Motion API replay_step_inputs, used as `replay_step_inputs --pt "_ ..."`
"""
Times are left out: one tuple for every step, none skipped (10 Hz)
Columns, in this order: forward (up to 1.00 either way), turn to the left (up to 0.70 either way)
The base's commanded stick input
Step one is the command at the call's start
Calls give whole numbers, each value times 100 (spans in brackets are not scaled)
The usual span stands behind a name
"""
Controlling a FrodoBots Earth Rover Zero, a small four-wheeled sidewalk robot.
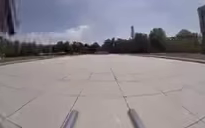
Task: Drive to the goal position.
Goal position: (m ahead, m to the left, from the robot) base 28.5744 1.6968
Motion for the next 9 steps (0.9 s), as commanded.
replay_step_inputs --pt "70 -5" --pt "70 -10" --pt "70 0" --pt "70 0" --pt "70 0" --pt "70 0" --pt "70 0" --pt "70 0" --pt "70 0"
